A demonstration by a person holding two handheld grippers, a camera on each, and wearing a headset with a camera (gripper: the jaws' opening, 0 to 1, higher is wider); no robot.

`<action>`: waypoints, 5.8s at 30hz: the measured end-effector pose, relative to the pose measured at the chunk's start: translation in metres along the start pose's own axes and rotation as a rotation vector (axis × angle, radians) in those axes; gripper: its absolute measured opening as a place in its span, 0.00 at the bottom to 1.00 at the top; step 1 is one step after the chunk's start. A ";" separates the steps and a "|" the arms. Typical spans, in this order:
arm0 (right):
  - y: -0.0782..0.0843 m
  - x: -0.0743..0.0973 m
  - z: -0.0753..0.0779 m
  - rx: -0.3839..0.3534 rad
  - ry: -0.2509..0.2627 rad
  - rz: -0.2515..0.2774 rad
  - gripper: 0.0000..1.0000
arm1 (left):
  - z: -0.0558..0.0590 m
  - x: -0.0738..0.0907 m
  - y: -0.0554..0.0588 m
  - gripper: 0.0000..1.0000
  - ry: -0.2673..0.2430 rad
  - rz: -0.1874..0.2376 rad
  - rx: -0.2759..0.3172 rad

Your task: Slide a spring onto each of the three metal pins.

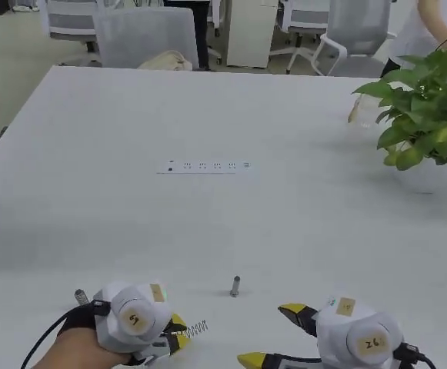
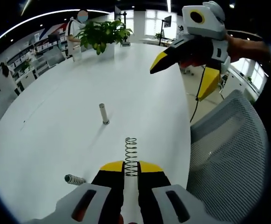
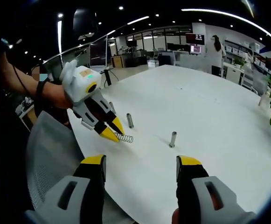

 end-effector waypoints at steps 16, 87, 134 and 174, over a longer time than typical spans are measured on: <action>-0.012 -0.008 -0.010 0.017 -0.048 0.020 0.57 | 0.001 0.029 -0.005 0.03 -0.033 0.063 0.005; -0.093 -0.064 -0.095 0.146 -0.520 0.092 0.09 | 0.028 0.094 0.011 0.02 -0.072 0.129 -0.131; -0.106 -0.065 -0.091 0.405 -0.525 -0.025 0.13 | 0.024 0.108 -0.004 0.02 -0.058 0.241 -0.119; -0.089 -0.055 -0.066 0.497 -0.515 -0.092 0.08 | 0.012 0.113 0.010 0.10 -0.078 0.275 0.002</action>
Point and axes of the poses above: the centre of the closed fingertips' face, and the gripper's own axes: x roughly backward along the fingers, z roughly to its right, y roughly out of its underside, the point moved 3 cm from there along x, roughly backward along the fingers, and after that the axes turned 14 degrees about x, right-handed, at the moved point
